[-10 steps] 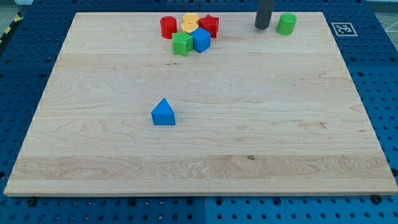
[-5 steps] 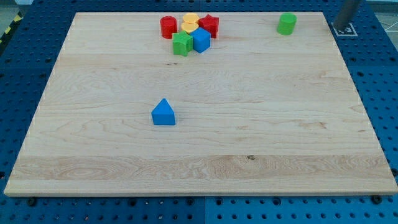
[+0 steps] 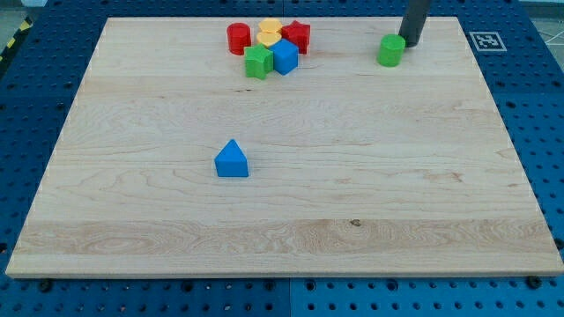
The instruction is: Slide green circle towards center
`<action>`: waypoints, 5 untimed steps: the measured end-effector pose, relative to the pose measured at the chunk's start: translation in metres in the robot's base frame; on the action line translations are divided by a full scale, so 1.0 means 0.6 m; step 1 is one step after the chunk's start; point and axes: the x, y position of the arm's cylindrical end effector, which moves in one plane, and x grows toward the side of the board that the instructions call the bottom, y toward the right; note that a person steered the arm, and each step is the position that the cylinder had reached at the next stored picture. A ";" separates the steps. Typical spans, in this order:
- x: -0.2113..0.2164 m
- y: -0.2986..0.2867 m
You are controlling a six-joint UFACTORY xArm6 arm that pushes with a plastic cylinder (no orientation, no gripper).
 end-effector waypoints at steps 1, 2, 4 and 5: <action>0.021 -0.007; 0.075 -0.065; 0.104 -0.100; 0.082 -0.101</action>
